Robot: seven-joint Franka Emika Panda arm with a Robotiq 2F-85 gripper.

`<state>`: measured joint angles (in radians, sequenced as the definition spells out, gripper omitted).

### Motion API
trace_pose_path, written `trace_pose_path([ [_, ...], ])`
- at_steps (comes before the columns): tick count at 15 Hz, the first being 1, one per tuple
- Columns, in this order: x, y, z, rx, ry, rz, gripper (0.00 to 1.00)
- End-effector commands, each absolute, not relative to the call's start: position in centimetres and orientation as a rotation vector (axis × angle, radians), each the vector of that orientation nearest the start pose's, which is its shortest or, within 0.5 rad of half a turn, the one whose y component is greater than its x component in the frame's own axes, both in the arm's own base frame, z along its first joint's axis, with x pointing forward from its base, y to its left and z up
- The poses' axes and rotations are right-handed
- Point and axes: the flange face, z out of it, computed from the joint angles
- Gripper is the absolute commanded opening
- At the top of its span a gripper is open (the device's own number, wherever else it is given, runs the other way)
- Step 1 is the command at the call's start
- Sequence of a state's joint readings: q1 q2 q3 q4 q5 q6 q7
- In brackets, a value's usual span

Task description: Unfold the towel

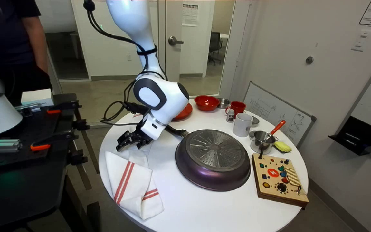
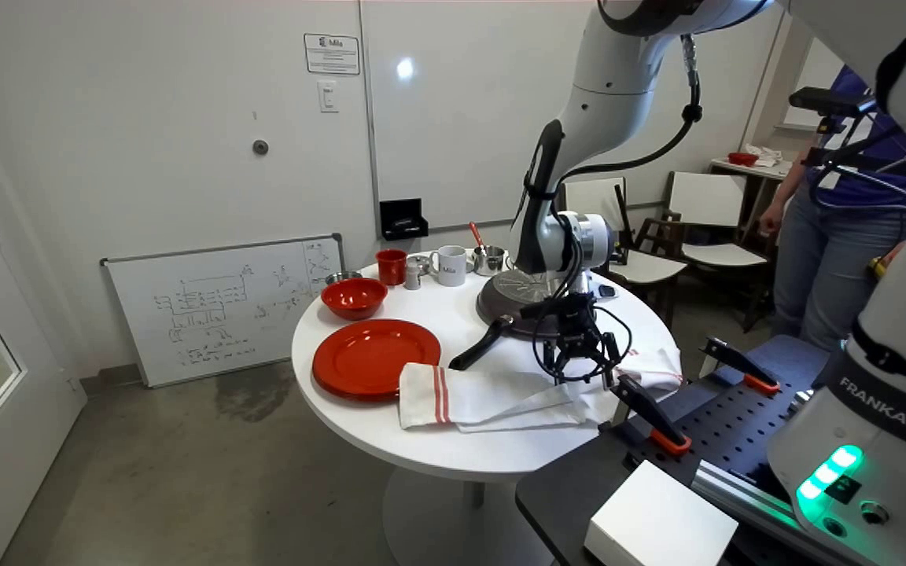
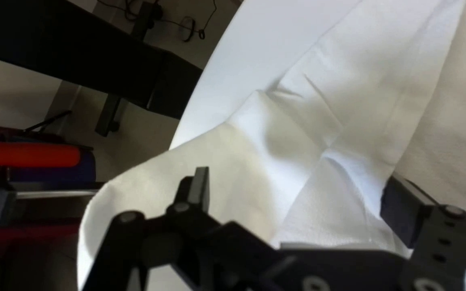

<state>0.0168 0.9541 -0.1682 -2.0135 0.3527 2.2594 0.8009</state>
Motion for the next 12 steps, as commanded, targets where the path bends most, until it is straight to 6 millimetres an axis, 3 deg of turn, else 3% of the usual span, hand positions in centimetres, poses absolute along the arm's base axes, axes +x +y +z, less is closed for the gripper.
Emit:
trace_pose_path([
  [1, 45.3, -8.2, -4.5, -2.543, 1.900, 0.998, 1.00],
  [4, 45.5, -8.3, -4.4, -2.538, 1.897, 0.988, 1.00],
  [5, 45.5, -8.3, -4.4, -2.537, 1.892, 0.987, 0.95],
  [6, 45.6, -8.4, -4.4, -2.533, 1.890, 0.991, 0.72],
  [8, 45.5, -8.7, -4.5, -2.508, 1.904, 1.005, 0.68],
  [12, 45.6, -9.5, -4.3, -2.473, 1.955, 1.001, 0.37],
])
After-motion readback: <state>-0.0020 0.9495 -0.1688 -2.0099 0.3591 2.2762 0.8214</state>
